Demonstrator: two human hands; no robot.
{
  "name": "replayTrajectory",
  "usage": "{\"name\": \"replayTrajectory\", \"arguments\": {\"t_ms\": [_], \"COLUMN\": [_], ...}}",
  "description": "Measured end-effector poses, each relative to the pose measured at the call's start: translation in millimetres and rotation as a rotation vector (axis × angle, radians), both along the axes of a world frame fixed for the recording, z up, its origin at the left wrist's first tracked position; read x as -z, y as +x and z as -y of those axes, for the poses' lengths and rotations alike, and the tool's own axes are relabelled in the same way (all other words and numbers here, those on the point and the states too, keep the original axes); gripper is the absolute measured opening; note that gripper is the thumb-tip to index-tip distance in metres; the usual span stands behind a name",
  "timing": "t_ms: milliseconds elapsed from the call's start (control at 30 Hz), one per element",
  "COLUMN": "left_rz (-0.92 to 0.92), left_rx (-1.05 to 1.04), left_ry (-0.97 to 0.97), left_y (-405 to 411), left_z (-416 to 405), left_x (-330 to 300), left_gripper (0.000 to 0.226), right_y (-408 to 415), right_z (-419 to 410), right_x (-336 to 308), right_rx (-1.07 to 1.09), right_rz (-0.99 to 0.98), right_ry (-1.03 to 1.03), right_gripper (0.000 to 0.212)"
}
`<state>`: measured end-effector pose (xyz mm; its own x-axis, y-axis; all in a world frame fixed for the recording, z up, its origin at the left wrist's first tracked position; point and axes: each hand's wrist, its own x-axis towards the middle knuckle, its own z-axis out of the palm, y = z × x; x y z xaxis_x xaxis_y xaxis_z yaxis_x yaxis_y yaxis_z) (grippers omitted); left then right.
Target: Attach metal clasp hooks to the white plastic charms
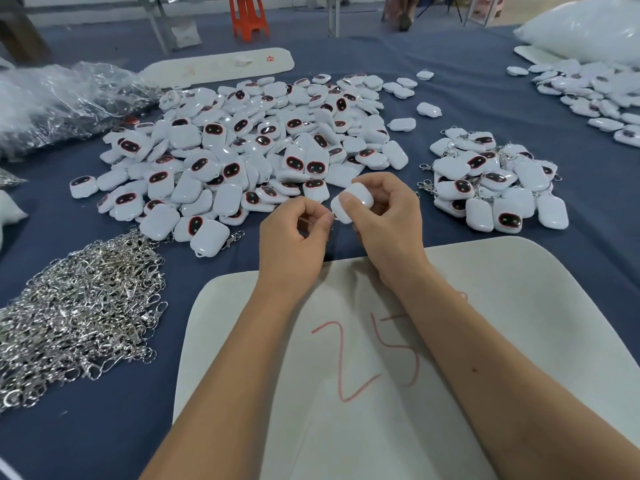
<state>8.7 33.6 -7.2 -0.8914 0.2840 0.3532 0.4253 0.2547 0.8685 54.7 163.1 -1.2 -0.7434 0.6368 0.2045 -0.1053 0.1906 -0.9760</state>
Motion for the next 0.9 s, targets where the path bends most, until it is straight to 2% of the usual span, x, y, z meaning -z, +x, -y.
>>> {"name": "replayTrajectory", "arguments": {"t_ms": [100,200,333,400,500,567,667,800,900], "left_rz": [0.005,0.123,0.249,0.275,0.246,0.198,0.112,0.109,0.061], "left_rx": [0.042,0.056,0.112,0.120,0.115,0.102,0.041,-0.085,-0.193], "left_ry": [-0.022,0.059,0.128,0.153,0.091,0.029,-0.066,-0.101,-0.174], "left_y": [5.3,11.6,17.2,17.8,16.5,15.0,9.6,-1.5,-10.8], "left_z": [-5.2,-19.8,-46.2,-55.9,-62.1,-58.5,-42.9,-10.2,27.4], "left_x": [-1.4,-5.4,-18.5,-23.8,-24.7,-22.8,-18.0,-19.6,-23.5], "left_gripper": [0.013,0.015,0.015,0.015,0.013,0.013,0.016,0.023,0.019], "right_y": [0.1,-0.1,1.8,5.0,7.2,7.3,6.6,4.1,-0.4], "right_z": [-0.7,-3.9,-20.1,-29.7,-38.2,-35.5,-25.1,-3.8,16.2], "right_x": [-1.7,-3.1,-6.8,-12.4,-14.3,-13.2,-9.1,-6.0,-6.1], "right_rx": [0.069,0.139,0.409,0.550,0.620,0.601,0.506,0.234,-0.005], "right_rz": [-0.040,-0.081,-0.176,-0.250,-0.284,-0.253,-0.184,-0.124,-0.089], "right_ry": [-0.019,-0.021,-0.003,0.030,0.106,0.164,0.324,0.558,0.766], "right_gripper": [0.012,0.007,0.010,0.029,0.061,0.067,0.055,0.033,0.024]}}
